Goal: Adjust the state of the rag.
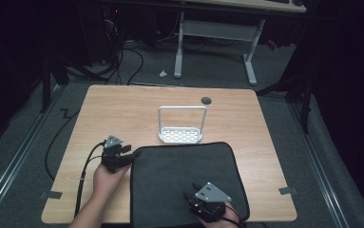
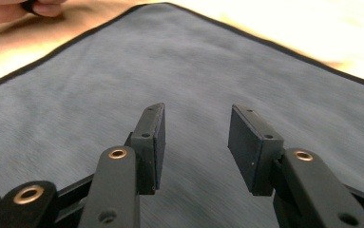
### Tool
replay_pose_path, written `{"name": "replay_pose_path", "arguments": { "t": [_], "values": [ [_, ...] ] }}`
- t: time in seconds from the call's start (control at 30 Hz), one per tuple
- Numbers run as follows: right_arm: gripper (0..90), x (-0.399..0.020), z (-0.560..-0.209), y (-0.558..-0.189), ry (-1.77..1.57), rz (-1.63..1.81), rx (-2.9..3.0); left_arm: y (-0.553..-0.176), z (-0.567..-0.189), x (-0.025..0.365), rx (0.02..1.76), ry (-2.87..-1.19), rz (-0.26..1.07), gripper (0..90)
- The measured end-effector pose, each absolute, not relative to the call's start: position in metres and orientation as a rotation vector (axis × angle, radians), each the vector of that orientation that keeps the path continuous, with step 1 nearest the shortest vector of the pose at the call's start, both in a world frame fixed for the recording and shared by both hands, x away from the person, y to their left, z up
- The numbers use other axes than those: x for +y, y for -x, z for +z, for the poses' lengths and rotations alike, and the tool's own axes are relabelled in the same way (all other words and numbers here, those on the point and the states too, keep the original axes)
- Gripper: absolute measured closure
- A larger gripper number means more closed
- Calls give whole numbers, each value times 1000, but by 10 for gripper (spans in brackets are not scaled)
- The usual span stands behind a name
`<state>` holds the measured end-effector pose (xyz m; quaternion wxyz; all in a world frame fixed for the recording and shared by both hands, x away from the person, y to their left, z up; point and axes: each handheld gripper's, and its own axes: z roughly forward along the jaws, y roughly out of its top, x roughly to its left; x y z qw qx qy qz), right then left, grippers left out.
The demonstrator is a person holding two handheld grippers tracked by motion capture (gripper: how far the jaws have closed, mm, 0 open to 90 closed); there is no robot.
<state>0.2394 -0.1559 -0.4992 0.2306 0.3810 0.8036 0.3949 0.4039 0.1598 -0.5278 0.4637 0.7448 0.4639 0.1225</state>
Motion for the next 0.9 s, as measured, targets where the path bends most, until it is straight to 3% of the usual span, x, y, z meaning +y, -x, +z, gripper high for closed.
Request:
{"name": "replay_pose_path", "arguments": {
  "t": [0.3,0.6,0.9],
  "values": [
    [567,-113,-511,-245,-950,1013,2331,-414,-535,150,1155,-1944,307,518],
    [590,-111,-520,-245,-961,928,2374,-416,-535,142,1102,-1989,299,800],
    [609,-103,-523,-258,-995,914,2386,-435,-535,136,1114,-1948,291,827]
  ]
}}
